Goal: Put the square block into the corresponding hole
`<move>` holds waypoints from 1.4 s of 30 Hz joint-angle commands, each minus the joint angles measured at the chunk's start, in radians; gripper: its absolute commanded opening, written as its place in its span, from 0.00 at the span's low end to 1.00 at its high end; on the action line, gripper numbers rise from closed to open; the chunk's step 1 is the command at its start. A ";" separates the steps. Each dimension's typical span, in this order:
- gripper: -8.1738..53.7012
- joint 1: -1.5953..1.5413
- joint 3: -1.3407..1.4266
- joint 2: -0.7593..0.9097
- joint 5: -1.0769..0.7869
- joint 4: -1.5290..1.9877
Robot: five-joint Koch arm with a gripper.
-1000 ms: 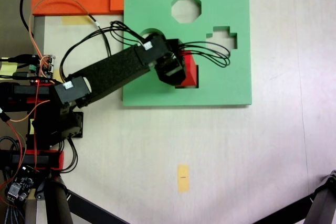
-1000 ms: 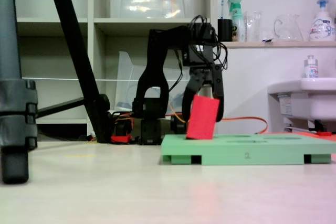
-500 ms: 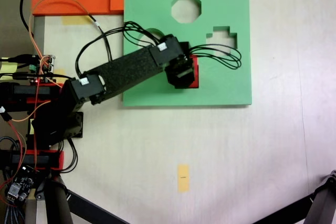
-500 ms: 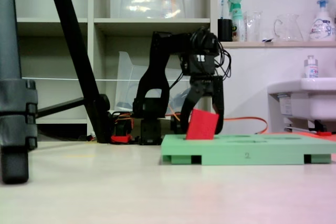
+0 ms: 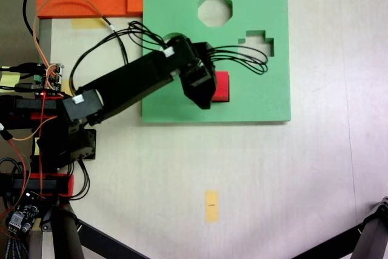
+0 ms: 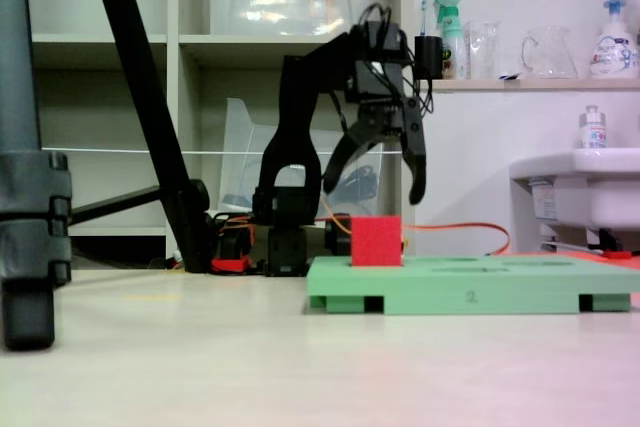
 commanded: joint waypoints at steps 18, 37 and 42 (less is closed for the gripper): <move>0.71 0.460 0.497 0.611 -1.049 -0.549; 0.65 0.489 1.936 1.012 -1.792 -1.600; 0.67 0.486 2.034 1.019 -1.824 -1.554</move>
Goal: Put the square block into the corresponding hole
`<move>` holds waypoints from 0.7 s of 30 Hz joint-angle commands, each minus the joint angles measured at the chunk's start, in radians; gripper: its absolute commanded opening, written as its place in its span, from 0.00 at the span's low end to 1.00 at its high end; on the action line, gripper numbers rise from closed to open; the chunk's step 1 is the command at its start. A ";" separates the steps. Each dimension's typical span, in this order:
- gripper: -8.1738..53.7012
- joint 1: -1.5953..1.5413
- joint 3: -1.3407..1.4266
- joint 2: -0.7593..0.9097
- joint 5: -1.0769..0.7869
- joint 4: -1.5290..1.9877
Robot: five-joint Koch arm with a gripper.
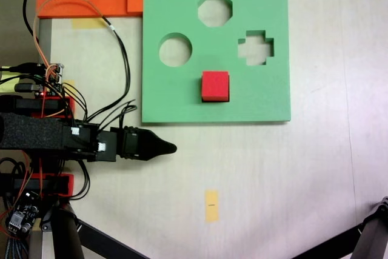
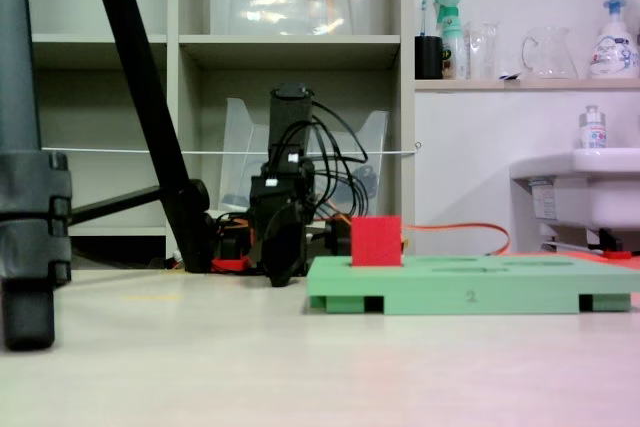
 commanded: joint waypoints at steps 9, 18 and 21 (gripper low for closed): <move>0.69 0.009 0.074 0.078 -0.008 0.031; 0.69 0.009 0.072 0.078 -0.008 0.029; 0.69 0.009 0.072 0.078 -0.008 0.031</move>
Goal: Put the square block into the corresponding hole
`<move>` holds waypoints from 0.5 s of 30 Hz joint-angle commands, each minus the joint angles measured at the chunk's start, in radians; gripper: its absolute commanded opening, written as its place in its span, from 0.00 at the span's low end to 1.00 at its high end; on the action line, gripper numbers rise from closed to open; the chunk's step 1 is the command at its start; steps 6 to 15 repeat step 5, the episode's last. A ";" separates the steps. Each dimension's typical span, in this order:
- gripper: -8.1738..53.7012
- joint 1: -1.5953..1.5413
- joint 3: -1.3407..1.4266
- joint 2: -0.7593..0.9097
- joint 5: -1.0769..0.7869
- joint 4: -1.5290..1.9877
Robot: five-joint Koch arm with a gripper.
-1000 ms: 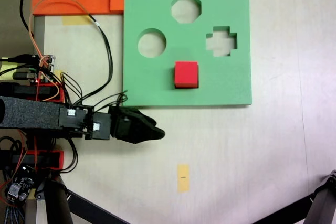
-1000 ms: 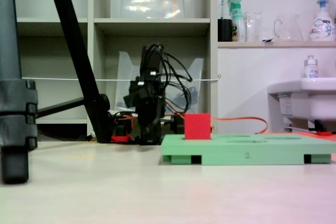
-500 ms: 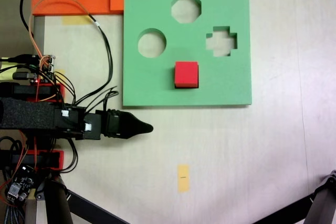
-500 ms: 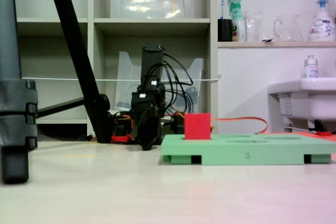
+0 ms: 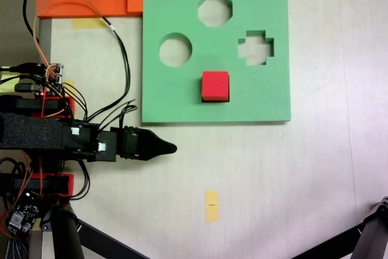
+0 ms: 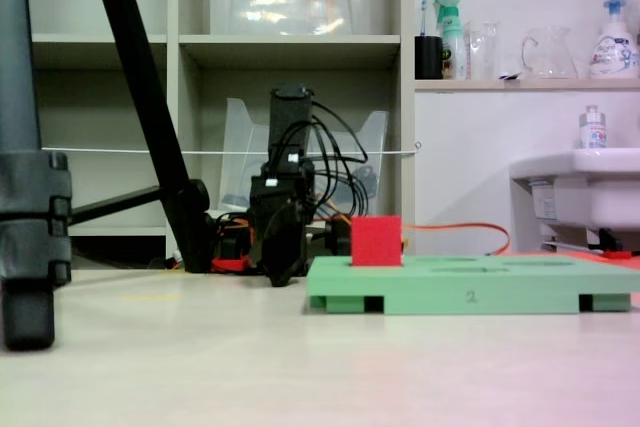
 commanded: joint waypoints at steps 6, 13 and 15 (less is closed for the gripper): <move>0.69 0.009 0.074 0.078 -0.008 0.031; 0.69 0.009 0.074 0.078 -0.008 0.031; 0.69 0.009 0.074 0.078 -0.008 0.031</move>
